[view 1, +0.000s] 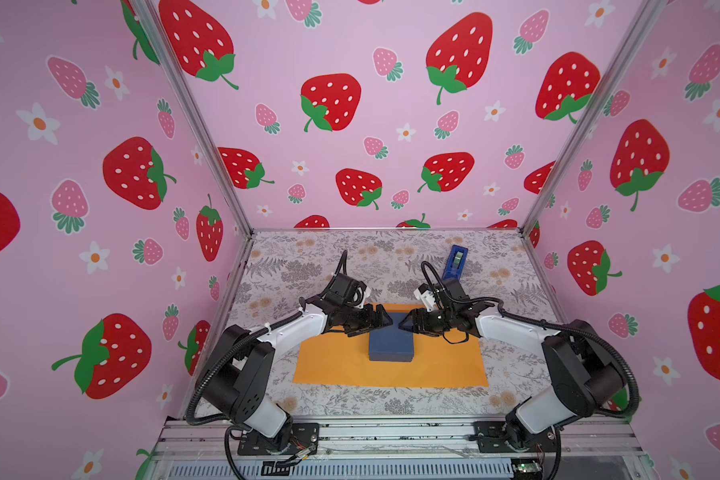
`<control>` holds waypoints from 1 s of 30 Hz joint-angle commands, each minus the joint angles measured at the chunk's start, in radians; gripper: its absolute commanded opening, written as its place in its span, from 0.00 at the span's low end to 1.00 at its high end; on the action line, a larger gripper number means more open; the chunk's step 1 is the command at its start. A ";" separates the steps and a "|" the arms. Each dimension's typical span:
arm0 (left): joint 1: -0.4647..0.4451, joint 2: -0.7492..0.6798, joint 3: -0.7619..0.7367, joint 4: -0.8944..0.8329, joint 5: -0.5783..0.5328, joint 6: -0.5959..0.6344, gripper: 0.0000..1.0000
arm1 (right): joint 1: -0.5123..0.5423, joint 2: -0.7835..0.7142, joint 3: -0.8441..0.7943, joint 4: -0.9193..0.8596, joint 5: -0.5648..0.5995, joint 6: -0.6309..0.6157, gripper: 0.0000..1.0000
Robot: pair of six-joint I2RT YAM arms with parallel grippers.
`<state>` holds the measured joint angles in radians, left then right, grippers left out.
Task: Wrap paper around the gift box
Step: 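Release the box and move the right gripper to the paper edge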
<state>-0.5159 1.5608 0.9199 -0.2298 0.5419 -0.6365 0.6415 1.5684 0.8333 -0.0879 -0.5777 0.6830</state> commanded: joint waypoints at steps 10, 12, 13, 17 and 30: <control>-0.005 -0.081 0.106 -0.191 -0.085 0.067 0.90 | -0.106 -0.133 -0.010 -0.103 0.046 -0.066 0.66; -0.018 -0.085 0.133 -0.216 -0.091 0.072 0.87 | -0.164 -0.161 -0.037 -0.109 0.034 -0.078 0.66; -0.028 -0.086 0.142 -0.221 -0.095 0.072 0.85 | -0.199 -0.175 -0.050 -0.114 0.023 -0.086 0.66; -0.055 -0.079 0.171 -0.217 -0.075 0.055 0.77 | -0.340 -0.237 -0.111 -0.144 0.013 -0.116 0.66; -0.142 0.028 0.171 -0.101 -0.049 -0.053 0.62 | -0.576 -0.506 -0.356 -0.325 0.295 -0.021 0.72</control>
<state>-0.6533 1.5768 1.0641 -0.3523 0.4908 -0.6598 0.0700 1.1133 0.5102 -0.3248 -0.3843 0.6144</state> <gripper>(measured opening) 0.615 0.720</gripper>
